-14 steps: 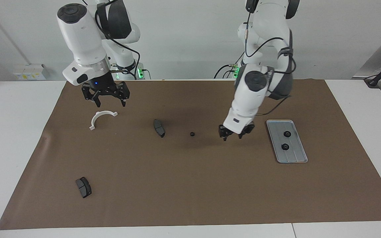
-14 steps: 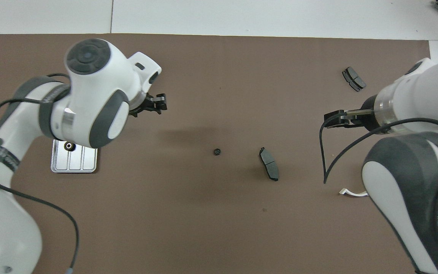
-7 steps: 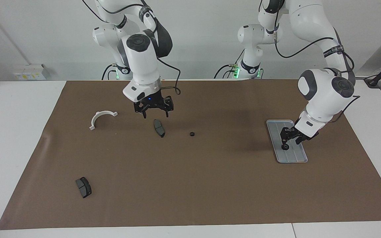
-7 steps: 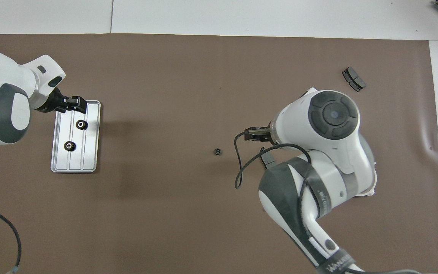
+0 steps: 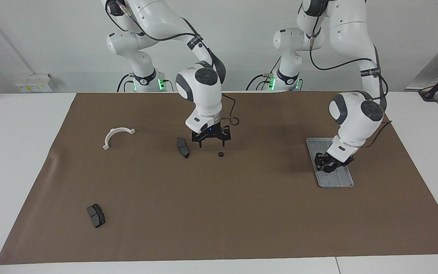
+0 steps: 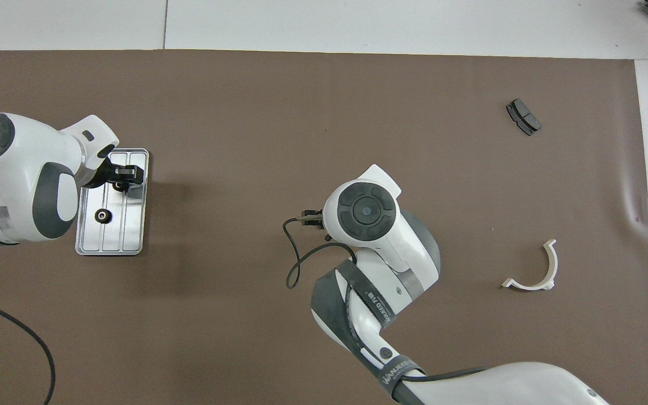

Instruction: Place bearing gear from tray to pile

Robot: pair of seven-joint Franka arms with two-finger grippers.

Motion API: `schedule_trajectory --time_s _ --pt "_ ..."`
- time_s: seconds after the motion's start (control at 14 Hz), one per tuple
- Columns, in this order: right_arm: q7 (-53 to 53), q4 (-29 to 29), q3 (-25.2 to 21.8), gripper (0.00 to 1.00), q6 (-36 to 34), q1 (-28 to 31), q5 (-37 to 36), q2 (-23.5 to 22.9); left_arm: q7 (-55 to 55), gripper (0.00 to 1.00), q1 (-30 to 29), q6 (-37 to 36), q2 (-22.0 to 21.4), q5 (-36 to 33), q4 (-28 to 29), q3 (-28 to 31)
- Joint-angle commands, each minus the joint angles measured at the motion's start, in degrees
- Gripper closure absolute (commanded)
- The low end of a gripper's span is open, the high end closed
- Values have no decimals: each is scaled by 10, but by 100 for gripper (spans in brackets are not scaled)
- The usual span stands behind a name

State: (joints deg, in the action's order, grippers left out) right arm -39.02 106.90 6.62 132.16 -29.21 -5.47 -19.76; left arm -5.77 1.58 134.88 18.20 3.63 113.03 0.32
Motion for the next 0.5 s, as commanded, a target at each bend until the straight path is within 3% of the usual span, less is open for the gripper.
schedule_trajectory --time_s 0.0,0.14,0.43 --pt "-58 -21 -2 0 35 -11 -55 -49 -12 39 -15 13 -9 6 11 -1" --pt "-69 -19 -2 2 43 -17 -64 -55 -11 39 -18 16 -7 6 11 -1" --pt "-76 -16 -2 19 72 -19 -64 -74 -11 39 -18 59 2 6 32 -2"
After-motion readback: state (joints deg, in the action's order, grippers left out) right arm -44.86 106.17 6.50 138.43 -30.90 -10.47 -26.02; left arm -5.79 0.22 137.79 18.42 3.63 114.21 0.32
